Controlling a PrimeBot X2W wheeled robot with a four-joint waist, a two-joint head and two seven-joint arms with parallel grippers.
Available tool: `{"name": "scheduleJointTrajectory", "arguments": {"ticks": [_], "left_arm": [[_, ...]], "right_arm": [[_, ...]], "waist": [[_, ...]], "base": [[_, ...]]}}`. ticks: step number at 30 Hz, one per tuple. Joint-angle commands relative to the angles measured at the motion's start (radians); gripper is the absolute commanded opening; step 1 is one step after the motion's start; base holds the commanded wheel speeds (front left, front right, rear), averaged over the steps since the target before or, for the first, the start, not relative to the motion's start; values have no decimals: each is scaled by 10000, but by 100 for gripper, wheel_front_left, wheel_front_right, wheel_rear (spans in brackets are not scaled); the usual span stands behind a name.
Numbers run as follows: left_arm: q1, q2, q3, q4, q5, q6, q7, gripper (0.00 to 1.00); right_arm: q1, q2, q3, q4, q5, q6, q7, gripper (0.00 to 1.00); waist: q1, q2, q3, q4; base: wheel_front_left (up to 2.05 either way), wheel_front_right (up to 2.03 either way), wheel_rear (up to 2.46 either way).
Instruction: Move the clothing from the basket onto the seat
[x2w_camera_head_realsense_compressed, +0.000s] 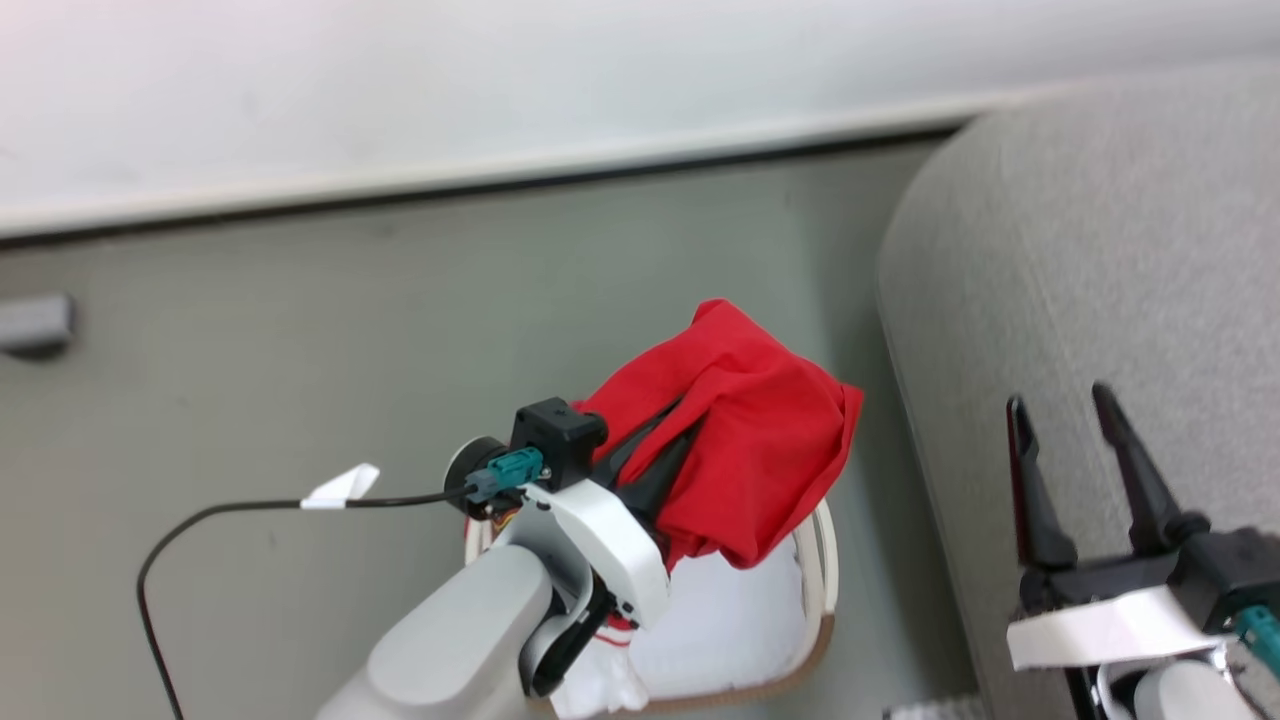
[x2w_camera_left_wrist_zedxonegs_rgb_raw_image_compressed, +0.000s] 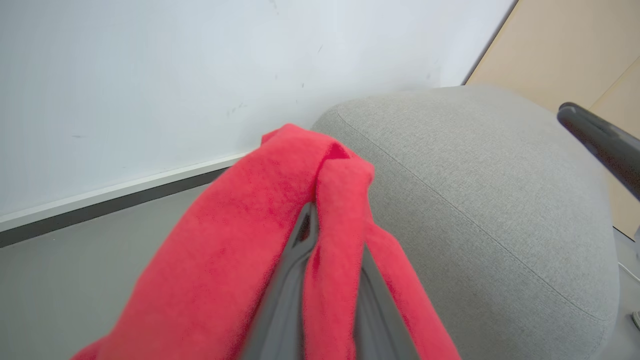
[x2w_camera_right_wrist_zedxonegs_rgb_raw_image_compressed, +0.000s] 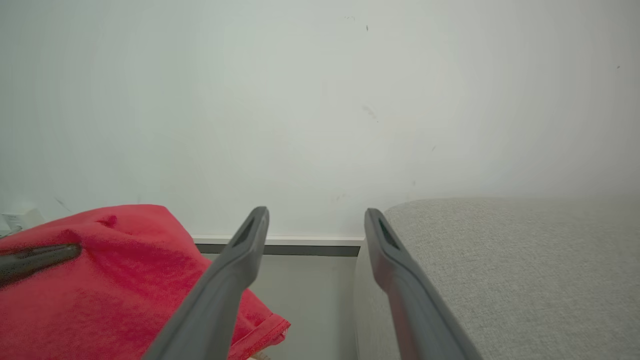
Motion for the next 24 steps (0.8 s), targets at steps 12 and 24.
{"name": "scheduleJointTrajectory", "arguments": {"ticks": [12, 24], "left_arm": [[970, 853, 278, -1724, -552, 566, 669, 0], [1449, 1529, 135, -3445, -689, 737, 1437, 0]], "right_arm": [[1418, -37, 268, 639, -339, -21, 4, 100], [773, -1402, 2439, 882, 443, -21, 4, 100]], "waist": [[3, 0, -2775, 378], [3, 0, -3241, 406]], "base": [[0, 0, 0], [0, 0, 0]]}}
